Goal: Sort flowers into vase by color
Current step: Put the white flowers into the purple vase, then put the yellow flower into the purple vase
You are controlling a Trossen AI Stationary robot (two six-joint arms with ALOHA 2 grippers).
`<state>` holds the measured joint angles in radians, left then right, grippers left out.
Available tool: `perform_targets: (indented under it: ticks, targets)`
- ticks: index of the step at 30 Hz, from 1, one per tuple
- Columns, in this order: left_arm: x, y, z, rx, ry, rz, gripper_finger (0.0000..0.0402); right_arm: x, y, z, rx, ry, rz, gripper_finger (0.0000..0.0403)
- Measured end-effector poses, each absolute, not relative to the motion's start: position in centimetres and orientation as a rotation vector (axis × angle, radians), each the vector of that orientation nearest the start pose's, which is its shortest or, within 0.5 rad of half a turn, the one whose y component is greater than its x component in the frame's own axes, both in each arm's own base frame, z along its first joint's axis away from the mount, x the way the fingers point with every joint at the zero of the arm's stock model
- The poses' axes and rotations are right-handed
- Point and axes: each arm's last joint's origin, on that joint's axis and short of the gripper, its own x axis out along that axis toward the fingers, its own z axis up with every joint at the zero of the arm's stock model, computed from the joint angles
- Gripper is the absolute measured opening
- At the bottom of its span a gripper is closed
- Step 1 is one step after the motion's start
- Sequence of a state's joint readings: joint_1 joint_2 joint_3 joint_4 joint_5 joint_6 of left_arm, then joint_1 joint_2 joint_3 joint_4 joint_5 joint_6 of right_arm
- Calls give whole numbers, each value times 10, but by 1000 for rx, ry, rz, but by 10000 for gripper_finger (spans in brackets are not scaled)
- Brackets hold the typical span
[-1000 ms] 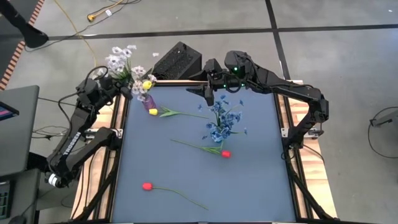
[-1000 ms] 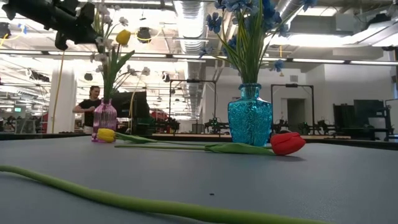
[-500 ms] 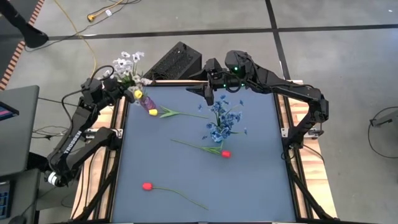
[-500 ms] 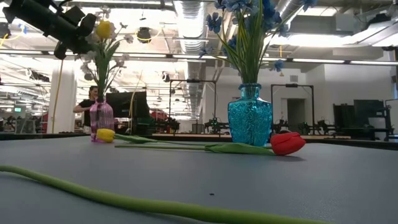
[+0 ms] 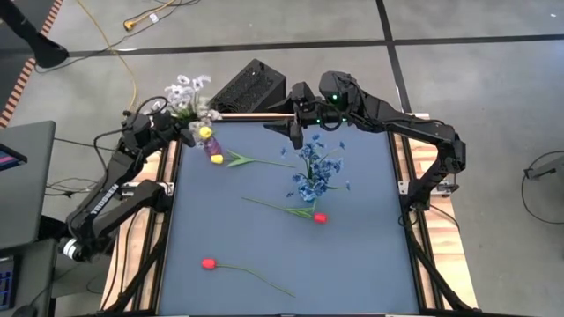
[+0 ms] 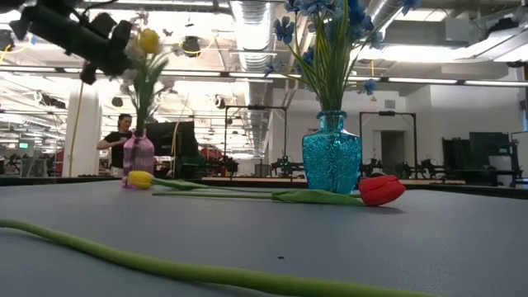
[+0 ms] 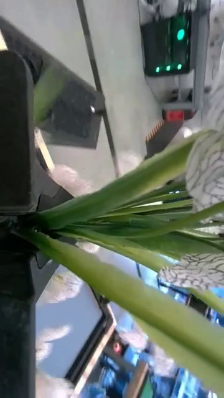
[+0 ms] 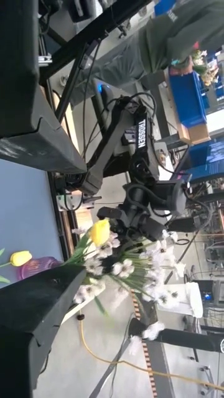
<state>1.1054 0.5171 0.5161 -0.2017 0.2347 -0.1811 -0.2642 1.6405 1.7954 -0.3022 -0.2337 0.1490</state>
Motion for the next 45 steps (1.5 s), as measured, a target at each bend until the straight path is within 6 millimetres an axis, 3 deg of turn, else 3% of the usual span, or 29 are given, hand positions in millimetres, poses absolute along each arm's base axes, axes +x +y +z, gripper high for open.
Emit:
perform_targets:
  ticks: [11,18,27,36,45]
  targets:
    - [71,116,247,-361,123,864,0,355,-89,446,194,181,-43,282]
    - [71,116,240,-374,134,877,5,354,-92,446,193,180,-50,282]
    - [70,115,237,-390,172,885,70,353,-96,446,196,179,-63,282]
    - [63,102,265,-388,206,880,156,351,-101,446,208,181,-75,282]
    - [51,81,294,-424,283,906,171,350,-106,446,236,178,-92,282]
